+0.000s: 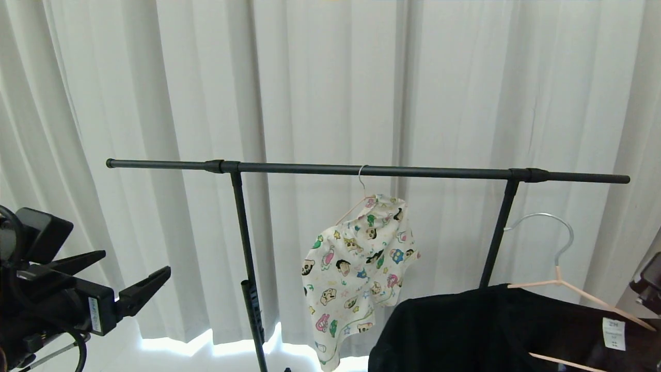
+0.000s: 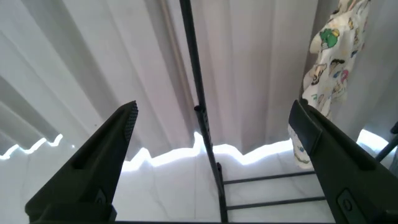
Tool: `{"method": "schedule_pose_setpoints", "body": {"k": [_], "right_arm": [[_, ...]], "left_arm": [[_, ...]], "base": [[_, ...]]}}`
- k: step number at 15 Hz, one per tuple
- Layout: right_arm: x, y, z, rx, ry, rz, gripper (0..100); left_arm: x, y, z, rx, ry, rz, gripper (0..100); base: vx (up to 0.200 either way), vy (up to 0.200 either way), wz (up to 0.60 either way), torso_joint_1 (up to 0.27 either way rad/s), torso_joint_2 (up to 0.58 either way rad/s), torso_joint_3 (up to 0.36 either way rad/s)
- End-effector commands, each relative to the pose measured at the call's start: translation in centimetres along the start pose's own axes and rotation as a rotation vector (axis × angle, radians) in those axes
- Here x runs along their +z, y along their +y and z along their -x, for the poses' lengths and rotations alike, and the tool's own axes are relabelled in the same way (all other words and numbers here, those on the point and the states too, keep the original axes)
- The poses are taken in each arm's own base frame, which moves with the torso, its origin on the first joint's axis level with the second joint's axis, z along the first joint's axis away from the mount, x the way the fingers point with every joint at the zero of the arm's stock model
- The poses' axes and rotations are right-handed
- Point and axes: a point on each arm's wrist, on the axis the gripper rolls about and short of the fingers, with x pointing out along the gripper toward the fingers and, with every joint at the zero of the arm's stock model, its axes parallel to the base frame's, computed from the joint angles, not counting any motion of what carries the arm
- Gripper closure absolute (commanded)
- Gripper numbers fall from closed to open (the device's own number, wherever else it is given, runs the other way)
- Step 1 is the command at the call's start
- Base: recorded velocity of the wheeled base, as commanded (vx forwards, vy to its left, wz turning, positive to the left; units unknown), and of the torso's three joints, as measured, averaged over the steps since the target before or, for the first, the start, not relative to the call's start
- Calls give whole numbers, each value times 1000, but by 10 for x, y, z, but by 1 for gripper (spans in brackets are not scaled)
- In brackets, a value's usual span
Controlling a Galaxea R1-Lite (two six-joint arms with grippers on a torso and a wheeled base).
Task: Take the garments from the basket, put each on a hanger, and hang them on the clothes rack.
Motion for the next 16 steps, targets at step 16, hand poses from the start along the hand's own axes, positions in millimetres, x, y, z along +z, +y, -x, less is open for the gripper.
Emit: {"method": "schedule_pose_setpoints", "body": {"k": [16], "right_arm": [[-8, -46, -43, -270, 212, -436, 100]], "left_arm": [[-17, -9, -2, 7, 79, -96, 0]], "base": [[0, 0, 0, 0, 0, 0]]}}
